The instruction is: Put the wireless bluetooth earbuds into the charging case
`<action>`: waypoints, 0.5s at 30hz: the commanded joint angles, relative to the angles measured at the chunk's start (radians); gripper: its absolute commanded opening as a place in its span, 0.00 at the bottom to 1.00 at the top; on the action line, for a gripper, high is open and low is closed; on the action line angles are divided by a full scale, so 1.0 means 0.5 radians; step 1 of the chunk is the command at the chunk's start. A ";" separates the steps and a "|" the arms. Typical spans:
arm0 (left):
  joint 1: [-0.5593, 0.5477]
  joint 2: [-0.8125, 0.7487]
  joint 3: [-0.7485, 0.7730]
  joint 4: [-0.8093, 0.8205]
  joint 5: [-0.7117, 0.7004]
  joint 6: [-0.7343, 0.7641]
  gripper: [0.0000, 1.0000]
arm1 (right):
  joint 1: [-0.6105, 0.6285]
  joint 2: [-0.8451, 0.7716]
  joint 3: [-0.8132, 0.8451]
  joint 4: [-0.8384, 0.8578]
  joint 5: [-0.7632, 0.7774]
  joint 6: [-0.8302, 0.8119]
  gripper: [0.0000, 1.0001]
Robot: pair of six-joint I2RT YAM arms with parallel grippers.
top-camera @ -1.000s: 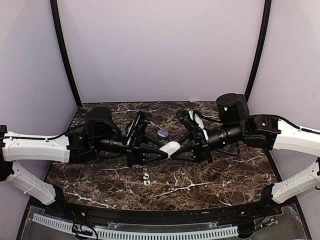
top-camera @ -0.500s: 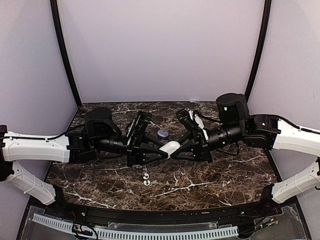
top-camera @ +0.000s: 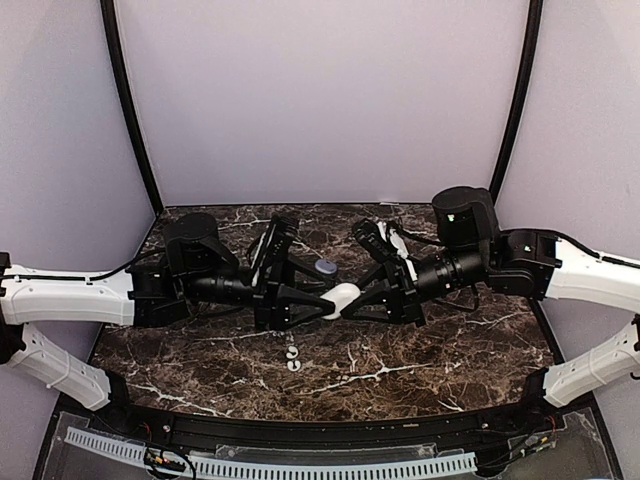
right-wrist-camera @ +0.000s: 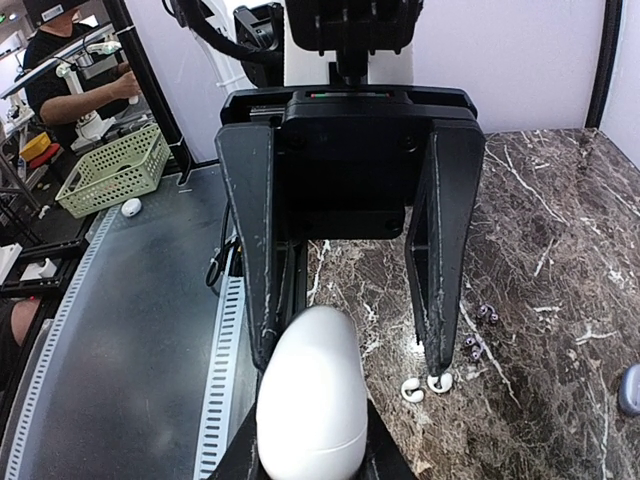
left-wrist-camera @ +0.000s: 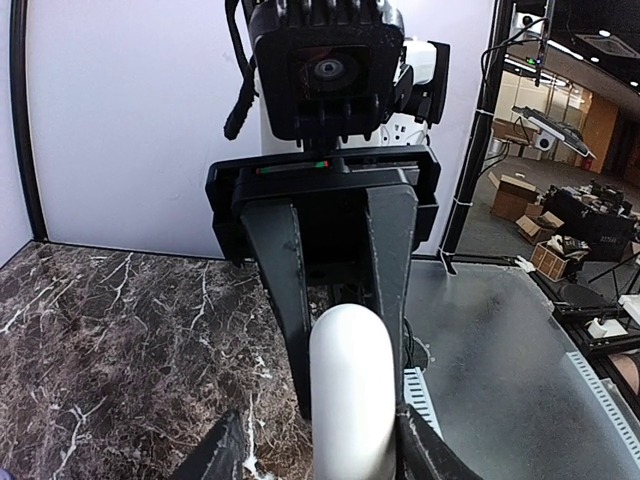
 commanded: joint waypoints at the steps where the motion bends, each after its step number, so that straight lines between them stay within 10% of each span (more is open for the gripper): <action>1: 0.008 -0.086 -0.031 0.031 -0.094 -0.006 0.49 | 0.014 -0.023 0.030 -0.012 -0.067 -0.048 0.00; 15: 0.078 -0.130 -0.053 0.017 -0.143 -0.006 0.48 | 0.017 -0.039 0.009 -0.019 -0.077 -0.063 0.00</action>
